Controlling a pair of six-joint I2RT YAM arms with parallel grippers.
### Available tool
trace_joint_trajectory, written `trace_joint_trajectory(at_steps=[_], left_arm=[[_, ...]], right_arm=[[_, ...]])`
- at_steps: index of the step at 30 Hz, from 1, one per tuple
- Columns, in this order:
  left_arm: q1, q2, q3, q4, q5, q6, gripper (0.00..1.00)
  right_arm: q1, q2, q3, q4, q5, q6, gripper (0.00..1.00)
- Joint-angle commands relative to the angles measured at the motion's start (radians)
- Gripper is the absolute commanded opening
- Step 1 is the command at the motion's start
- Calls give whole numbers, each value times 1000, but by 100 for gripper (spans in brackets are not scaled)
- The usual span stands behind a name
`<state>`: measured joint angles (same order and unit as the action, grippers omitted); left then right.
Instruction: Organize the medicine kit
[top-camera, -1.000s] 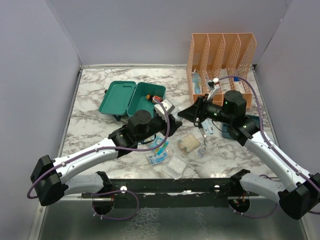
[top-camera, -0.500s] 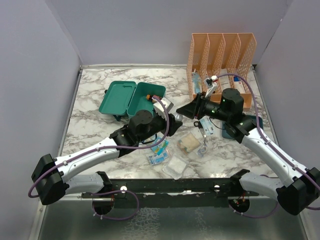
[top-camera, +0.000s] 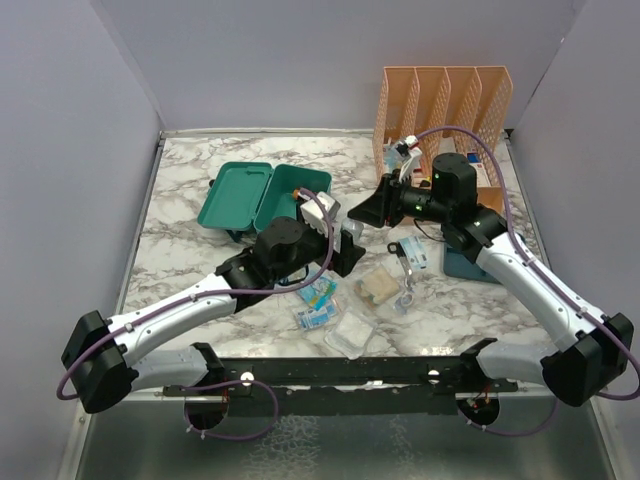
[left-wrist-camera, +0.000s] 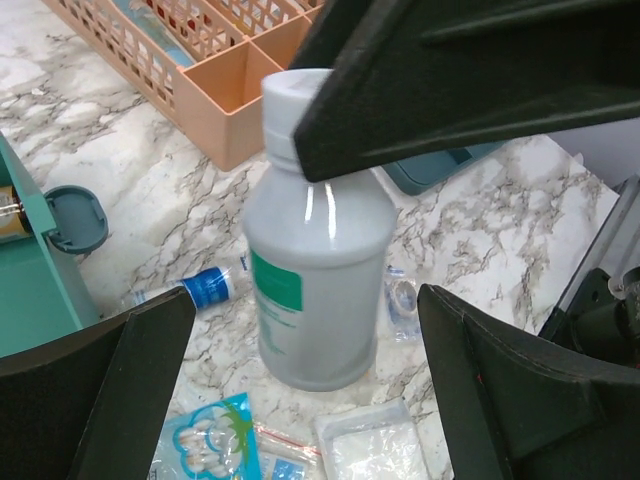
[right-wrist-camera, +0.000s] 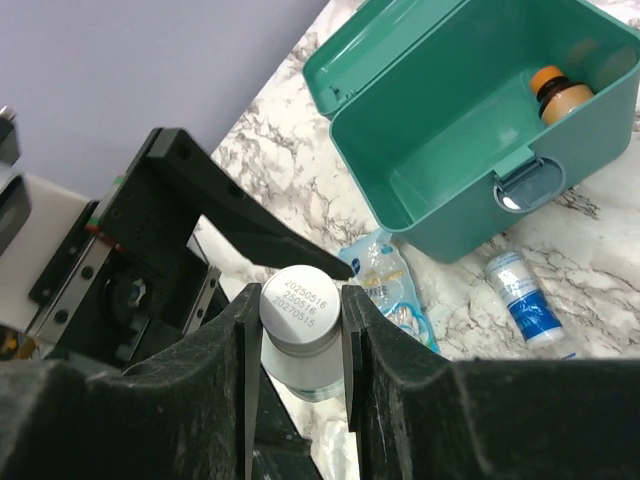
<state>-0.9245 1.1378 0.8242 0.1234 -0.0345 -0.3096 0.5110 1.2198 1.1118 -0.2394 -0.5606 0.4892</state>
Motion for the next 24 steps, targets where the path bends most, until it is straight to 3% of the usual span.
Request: trace_joint_trajectory(at_steps=[1, 15, 21, 23, 24], left_arm=[[39, -32, 19, -6, 70, -83, 95], [106, 48, 44, 15, 217, -239, 69], [114, 54, 36, 44, 251, -255, 46], [116, 31, 14, 87, 240, -248, 43], [118, 21, 4, 103, 228, -248, 42]], right_arm=[[0, 23, 67, -68, -88, -101, 22], [-1, 74, 89, -87, -129, -123, 21], [0, 84, 80, -80, -141, -105, 21], [0, 81, 79, -70, -150, -87, 21], [0, 75, 72, -52, -152, -69, 27]])
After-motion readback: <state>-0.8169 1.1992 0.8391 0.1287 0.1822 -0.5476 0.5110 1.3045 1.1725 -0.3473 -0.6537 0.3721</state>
